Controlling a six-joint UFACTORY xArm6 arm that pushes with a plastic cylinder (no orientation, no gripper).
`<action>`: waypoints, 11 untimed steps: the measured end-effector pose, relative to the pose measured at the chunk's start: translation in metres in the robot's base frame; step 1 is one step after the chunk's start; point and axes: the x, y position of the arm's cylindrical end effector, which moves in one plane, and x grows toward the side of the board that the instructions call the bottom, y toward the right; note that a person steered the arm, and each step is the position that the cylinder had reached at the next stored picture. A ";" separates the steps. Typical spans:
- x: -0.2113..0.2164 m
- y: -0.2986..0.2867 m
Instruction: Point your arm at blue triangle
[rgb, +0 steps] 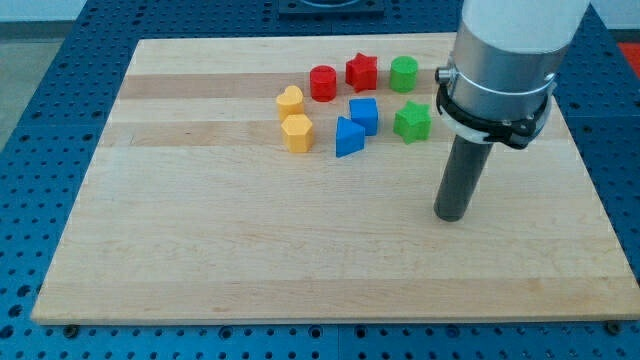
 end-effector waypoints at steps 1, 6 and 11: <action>0.000 0.000; 0.001 -0.052; -0.050 -0.107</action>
